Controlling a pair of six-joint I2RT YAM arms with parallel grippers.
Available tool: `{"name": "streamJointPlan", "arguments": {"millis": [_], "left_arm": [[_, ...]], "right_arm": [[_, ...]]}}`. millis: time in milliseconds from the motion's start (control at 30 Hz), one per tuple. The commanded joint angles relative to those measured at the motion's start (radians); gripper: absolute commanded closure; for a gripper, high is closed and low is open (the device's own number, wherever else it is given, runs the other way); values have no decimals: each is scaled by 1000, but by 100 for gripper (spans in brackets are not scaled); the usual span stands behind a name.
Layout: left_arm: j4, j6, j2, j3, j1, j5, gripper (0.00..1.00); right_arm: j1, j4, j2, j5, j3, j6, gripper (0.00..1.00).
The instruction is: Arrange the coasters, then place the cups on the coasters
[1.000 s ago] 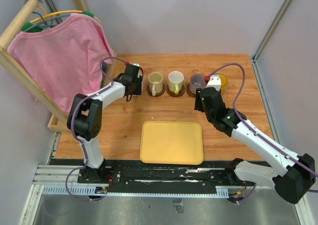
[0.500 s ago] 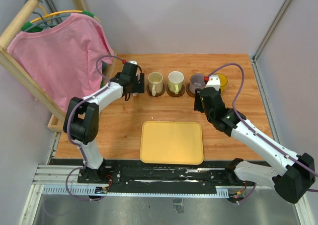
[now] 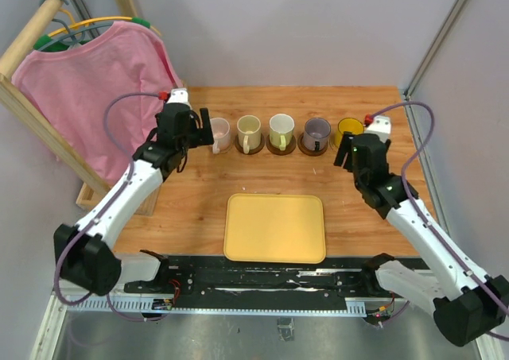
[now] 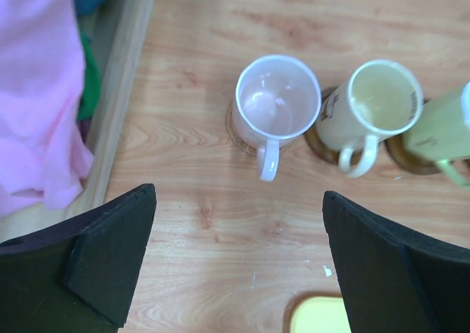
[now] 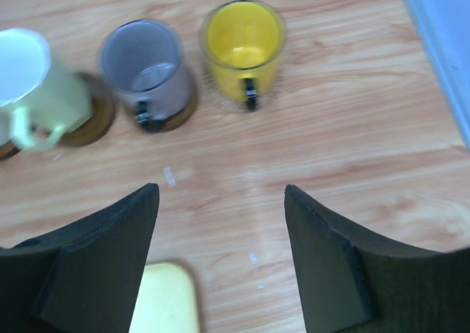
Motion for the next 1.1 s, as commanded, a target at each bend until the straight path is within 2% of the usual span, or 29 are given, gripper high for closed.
{"name": "streamJointPlan", "arguments": {"millis": [0, 167, 300, 433, 633, 1067], "left_arm": [[-15, -35, -142, -31, 8, -47, 0], [-106, -40, -283, -33, 8, -132, 0], [-197, -55, -362, -51, 8, -164, 0], [-247, -72, -419, -94, 8, -117, 0], [-301, -88, -474, -130, 8, -107, 0], [-291, -162, -578, -199, 8, -109, 0]], "right_arm": [[-205, -57, -68, -62, -35, 40, 26], [-418, -130, -211, -104, -66, 113, 16], [-454, -176, -345, -18, -90, 121, 1], [-454, -259, -408, 17, -71, 126, 1], [-454, -363, -419, 52, -34, 120, 2], [-454, -378, -431, 71, -26, 116, 1]]}}
